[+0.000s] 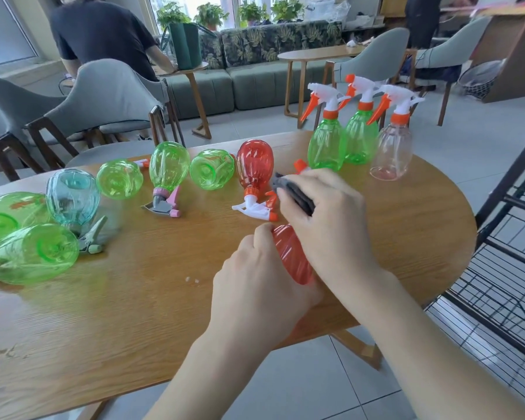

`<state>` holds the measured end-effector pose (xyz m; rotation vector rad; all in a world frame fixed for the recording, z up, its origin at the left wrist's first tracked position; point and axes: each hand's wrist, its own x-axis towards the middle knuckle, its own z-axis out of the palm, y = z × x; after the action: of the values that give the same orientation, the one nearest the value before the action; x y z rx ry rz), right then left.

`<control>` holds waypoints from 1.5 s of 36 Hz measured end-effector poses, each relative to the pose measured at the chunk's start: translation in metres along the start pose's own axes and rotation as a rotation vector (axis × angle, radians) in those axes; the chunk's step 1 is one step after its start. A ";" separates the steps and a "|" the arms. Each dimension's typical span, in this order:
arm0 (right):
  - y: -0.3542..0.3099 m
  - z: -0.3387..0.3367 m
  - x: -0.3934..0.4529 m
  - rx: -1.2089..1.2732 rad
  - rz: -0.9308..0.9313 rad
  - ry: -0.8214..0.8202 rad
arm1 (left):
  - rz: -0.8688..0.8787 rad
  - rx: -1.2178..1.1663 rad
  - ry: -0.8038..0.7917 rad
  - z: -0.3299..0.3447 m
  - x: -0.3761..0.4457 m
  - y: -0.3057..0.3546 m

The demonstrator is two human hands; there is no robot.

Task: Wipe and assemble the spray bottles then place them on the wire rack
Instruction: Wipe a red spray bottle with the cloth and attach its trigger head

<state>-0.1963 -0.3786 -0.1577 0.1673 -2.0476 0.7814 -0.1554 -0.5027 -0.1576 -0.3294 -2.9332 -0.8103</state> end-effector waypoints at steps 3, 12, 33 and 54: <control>0.001 0.004 -0.001 0.082 -0.063 -0.084 | -0.005 0.001 -0.001 -0.001 0.000 0.001; 0.024 -0.010 0.005 -0.048 -0.003 0.058 | 0.002 0.008 0.029 0.001 -0.003 0.001; 0.027 -0.020 -0.003 -0.042 0.076 -0.027 | 0.003 -0.084 0.075 0.003 0.002 -0.013; 0.056 -0.036 -0.014 -0.039 0.310 0.092 | 0.009 -0.361 0.131 0.018 0.010 -0.004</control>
<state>-0.1854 -0.3160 -0.1809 -0.2103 -2.0242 0.9190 -0.1666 -0.4944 -0.1738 -0.2974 -2.6543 -1.3082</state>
